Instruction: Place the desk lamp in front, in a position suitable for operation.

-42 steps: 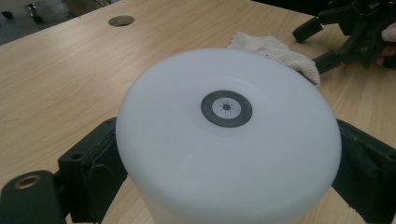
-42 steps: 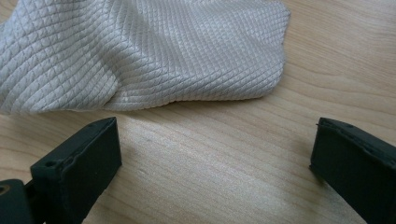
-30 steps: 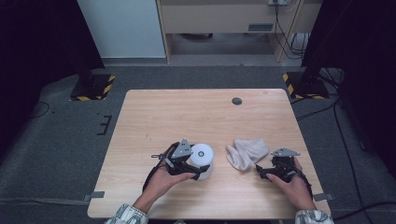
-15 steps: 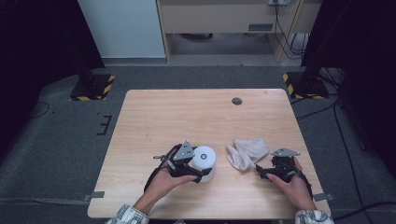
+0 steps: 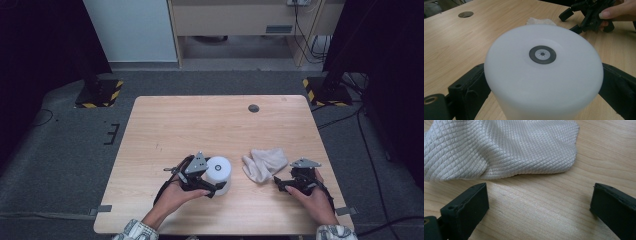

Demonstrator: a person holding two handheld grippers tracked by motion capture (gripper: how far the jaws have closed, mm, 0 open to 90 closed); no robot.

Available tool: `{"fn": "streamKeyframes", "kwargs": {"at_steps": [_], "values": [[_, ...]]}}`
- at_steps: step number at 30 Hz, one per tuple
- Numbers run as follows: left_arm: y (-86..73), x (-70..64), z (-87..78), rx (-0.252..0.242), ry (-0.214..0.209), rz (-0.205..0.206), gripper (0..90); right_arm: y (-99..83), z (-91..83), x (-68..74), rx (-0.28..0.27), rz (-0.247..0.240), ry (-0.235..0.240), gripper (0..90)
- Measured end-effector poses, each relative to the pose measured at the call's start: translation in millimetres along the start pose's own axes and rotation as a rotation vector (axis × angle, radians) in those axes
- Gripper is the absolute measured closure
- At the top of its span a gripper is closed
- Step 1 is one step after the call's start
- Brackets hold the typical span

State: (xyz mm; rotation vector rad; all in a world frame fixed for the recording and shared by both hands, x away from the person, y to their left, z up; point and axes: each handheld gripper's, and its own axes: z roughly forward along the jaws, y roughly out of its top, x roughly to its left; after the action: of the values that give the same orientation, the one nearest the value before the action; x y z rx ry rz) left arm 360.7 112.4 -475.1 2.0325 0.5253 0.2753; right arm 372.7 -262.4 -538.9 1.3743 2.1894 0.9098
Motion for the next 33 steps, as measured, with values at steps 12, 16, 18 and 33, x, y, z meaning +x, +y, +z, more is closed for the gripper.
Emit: {"fn": "streamKeyframes", "kwargs": {"at_steps": [12, 16, 18, 33], "values": [[-6.5, -0.7, -20.6, -0.004, -0.011, 0.014, 2.7, 0.0, -0.1, 0.3, 0.001, 0.001, -0.001, 2.1], [-13.6, 0.6, -32.1, 0.017, -0.009, 0.025, 2.8, 3.4, -3.1, -1.1, 0.031, -0.031, 0.034, 6.8], [-16.3, 1.8, -35.7, 0.027, -0.004, 0.03, 2.8, 6.8, -8.4, -1.4, 0.002, -0.034, 0.047, 8.4], [-27.4, 9.6, -28.4, 0.055, 0.016, 0.035, 3.2, 72.5, -5.0, 36.1, -0.166, -0.112, 0.143, 37.1]]}}
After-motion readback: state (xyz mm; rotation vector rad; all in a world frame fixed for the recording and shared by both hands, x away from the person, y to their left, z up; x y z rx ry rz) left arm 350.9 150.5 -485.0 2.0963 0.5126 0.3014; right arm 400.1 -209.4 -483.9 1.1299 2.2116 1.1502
